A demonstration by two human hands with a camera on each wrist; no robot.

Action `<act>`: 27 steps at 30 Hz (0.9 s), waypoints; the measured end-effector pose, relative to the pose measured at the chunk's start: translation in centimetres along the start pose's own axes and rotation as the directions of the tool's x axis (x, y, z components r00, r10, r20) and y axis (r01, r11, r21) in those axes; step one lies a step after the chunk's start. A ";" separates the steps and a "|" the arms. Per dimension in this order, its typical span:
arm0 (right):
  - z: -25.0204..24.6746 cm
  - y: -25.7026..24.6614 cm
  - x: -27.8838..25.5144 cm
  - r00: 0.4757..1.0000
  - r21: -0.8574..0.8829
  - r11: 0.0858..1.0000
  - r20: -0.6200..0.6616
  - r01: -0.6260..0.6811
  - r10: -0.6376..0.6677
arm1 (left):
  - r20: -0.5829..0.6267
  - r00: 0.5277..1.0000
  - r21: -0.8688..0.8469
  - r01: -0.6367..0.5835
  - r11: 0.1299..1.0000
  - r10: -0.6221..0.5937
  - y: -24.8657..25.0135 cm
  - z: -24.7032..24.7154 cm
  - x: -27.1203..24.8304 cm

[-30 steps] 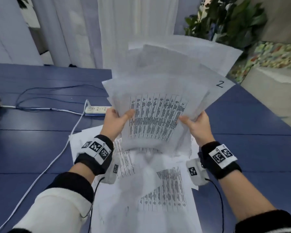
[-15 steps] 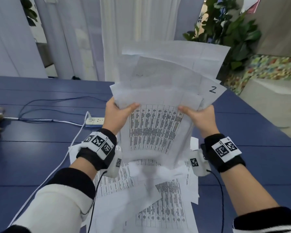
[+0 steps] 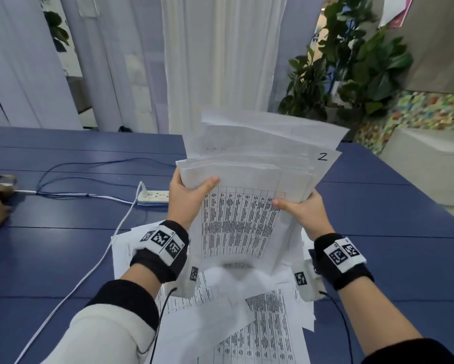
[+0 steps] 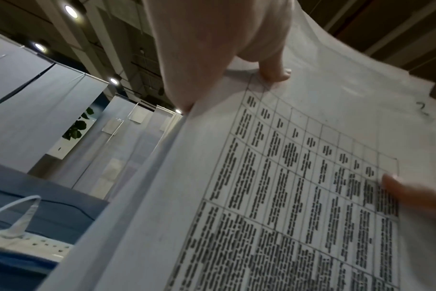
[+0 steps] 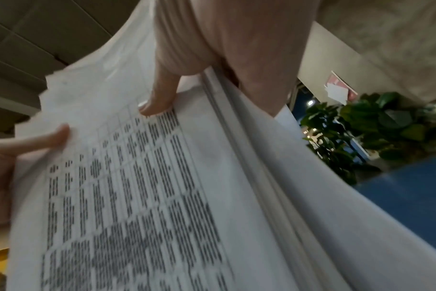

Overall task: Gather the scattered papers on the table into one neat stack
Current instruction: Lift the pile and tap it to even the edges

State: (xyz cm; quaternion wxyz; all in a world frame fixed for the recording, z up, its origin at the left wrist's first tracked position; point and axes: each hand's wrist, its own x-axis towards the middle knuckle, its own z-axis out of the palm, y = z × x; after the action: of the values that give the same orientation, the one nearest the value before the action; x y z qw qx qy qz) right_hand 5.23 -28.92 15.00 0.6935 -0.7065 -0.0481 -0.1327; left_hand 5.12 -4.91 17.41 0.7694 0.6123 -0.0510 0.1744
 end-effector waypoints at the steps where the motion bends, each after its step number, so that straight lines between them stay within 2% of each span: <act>1: 0.1 0.8 -0.2 0.999 -0.005 0.999 -0.005 -0.032 0.032 | -0.003 1.000 0.000 0.004 1.000 -0.004 0.0 0.1 -0.1; 5: 0.2 1.5 -0.8 0.998 -0.065 0.996 -0.007 -0.057 0.057 | 0.006 1.000 0.013 -0.006 1.000 0.006 0.7 0.2 -0.5; 9: 0.1 0.8 -0.1 0.999 -0.109 0.994 0.034 -0.024 0.028 | 0.003 0.988 0.033 -0.157 0.987 0.157 3.7 0.3 1.1; 12: -0.1 1.0 0.0 0.998 -0.106 0.994 0.044 -0.035 0.040 | -0.044 0.980 0.090 -0.190 0.978 0.194 5.0 0.8 2.5; 16: -0.6 1.4 0.0 0.997 -0.071 0.995 0.028 -0.064 0.066 | 0.019 0.984 0.111 -0.180 0.977 0.179 4.7 0.9 2.6; 21: -0.4 3.0 -0.3 0.990 -0.063 0.989 0.028 -0.137 0.139 | -0.094 0.987 0.065 -0.122 0.990 0.128 3.6 0.5 1.6; 25: 0.0 3.8 -0.6 0.989 -0.045 0.988 0.018 -0.148 0.149 | -0.058 0.990 0.127 -0.124 0.984 0.132 3.7 0.8 1.9; 27: -0.1 3.9 -0.6 0.988 -0.036 0.987 0.018 -0.154 0.155 | -0.053 0.989 0.102 -0.131 0.986 0.137 3.7 0.8 2.0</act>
State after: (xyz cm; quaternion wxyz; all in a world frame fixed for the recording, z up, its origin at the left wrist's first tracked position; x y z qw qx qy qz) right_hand 5.59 -29.08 11.02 0.6888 -0.7214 0.0018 -0.0718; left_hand 5.87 -4.55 21.64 0.7261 0.6391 -0.0603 0.2464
